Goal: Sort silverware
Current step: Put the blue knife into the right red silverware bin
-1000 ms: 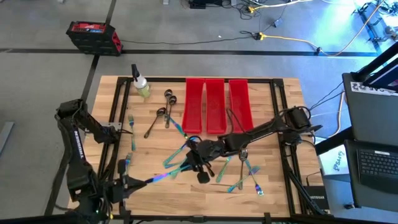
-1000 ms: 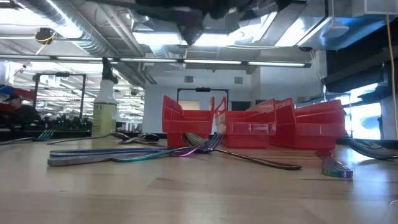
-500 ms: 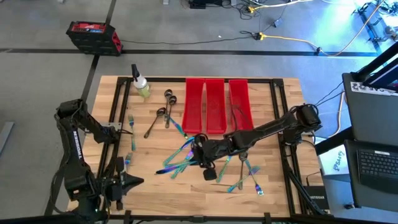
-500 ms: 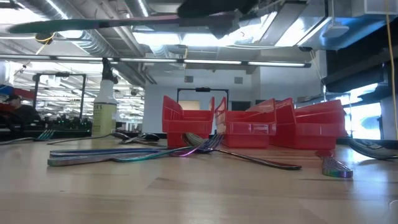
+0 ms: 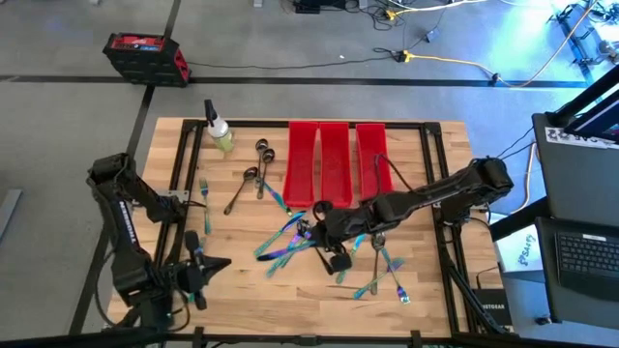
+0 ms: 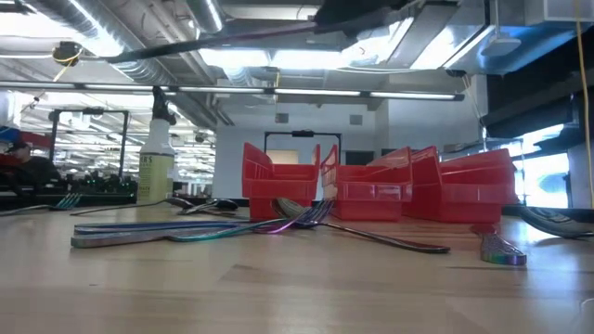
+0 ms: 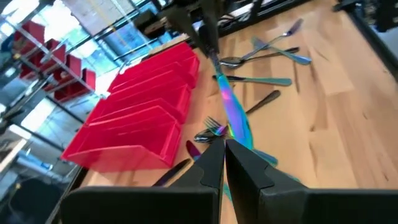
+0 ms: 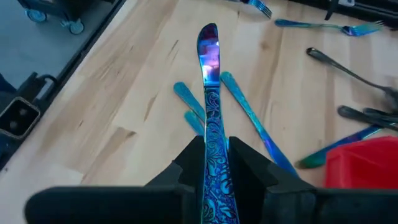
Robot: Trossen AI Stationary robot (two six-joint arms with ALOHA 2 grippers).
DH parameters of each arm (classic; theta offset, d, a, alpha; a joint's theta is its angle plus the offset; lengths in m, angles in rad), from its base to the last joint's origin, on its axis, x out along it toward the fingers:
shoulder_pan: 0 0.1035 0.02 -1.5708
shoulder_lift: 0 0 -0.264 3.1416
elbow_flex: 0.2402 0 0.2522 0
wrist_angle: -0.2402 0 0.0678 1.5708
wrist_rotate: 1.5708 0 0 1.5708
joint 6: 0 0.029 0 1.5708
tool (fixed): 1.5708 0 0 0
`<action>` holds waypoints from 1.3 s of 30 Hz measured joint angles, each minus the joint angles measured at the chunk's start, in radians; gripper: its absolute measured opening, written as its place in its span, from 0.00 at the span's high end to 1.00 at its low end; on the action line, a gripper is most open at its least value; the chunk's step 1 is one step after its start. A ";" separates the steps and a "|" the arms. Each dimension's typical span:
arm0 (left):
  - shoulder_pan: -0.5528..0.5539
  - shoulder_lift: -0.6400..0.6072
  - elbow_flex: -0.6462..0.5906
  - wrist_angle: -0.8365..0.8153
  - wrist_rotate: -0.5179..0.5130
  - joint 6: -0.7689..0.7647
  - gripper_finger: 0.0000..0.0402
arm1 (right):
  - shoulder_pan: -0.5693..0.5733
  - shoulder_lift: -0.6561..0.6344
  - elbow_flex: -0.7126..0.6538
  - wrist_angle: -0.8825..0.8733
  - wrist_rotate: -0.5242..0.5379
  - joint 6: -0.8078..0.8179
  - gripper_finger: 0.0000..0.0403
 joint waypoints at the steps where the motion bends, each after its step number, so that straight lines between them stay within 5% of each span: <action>1: 0.011 0.000 0.000 0.000 0.003 -0.006 1.00 | 0.000 -0.009 0.000 -0.005 0.000 -0.010 0.91; 9: 0.100 0.000 0.000 0.036 0.102 0.036 1.00 | -0.028 -0.088 0.000 -0.073 -0.001 -0.075 0.91; 19: 0.275 0.000 0.000 0.288 0.240 0.371 1.00 | -0.105 -0.138 0.000 -0.149 -0.038 -0.131 0.91; 25: 0.394 0.000 0.000 0.436 0.414 0.600 1.00 | -0.155 -0.141 0.000 -0.218 -0.104 -0.140 0.91; 39: 0.490 0.000 0.000 0.559 0.479 0.737 1.00 | -0.218 -0.236 -0.001 -0.338 -0.142 -0.185 0.91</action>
